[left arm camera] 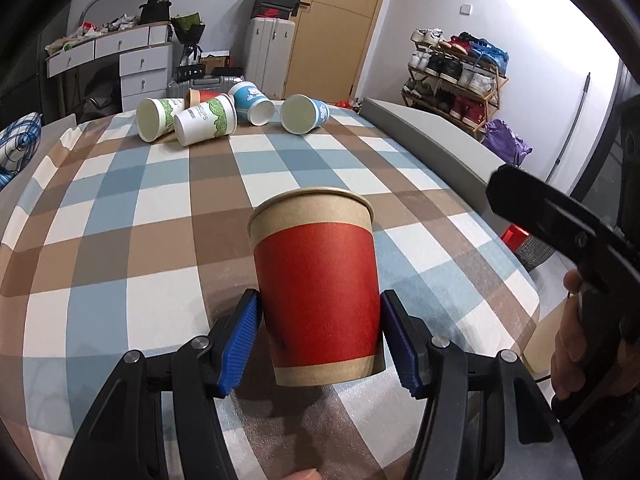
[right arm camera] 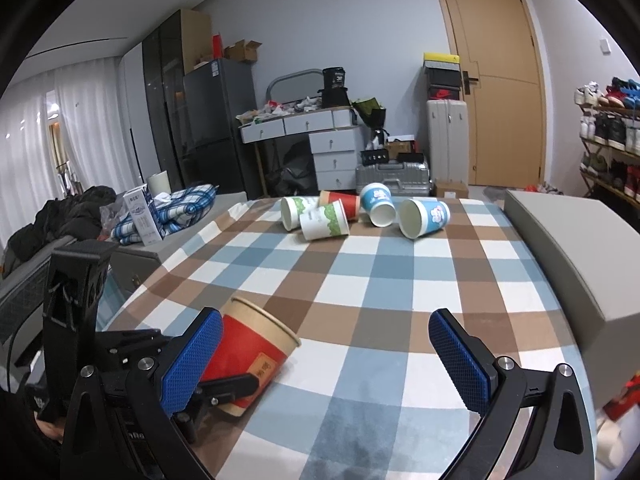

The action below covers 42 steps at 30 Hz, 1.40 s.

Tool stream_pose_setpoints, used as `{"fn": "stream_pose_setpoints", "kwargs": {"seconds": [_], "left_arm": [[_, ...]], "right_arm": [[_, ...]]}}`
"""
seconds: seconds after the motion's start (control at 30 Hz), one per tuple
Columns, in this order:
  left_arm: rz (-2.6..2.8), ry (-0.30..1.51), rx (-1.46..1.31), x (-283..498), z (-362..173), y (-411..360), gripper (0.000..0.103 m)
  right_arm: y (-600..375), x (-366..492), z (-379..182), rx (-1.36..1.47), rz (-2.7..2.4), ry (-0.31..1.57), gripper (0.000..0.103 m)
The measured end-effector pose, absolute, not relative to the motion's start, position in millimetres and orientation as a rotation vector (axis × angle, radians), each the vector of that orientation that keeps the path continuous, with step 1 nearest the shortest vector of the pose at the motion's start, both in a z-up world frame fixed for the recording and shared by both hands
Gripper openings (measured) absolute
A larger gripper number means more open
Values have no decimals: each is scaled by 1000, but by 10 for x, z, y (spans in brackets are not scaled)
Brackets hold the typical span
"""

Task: Flip cup upright
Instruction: 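Close the left gripper around the red cup's body and lift it, then carry the red cup toward the right gripper and present it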

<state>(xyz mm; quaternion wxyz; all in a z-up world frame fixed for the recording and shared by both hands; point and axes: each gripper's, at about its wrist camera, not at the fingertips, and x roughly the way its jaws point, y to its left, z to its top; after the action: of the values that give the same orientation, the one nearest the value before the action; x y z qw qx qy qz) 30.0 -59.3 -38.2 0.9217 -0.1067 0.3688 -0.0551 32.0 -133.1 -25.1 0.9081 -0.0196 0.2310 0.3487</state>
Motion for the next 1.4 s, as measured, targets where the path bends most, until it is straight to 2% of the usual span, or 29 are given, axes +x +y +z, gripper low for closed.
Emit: {"fn": "stream_pose_setpoints", "kwargs": {"seconds": [0.63,0.7,0.73,0.77,1.4], "left_arm": [[-105,777,-234,251,-444,-623,56],[-102,782,-227,255,-434,-624,64],[-101,785,-224,256,-427,-626,84],[-101,780,-228,258,-419,-620,99],[58,670,-312,227,-132,160,101]], "right_arm": [[-1317,414,-363,-68,665,544,103],[-1318,422,-368,-73,654,546,103],[-1320,426,-372,-75,649,549,103],[-1316,427,-378,-77,645,551,103],[-1172,534,-516,-30,628,648,103]]}}
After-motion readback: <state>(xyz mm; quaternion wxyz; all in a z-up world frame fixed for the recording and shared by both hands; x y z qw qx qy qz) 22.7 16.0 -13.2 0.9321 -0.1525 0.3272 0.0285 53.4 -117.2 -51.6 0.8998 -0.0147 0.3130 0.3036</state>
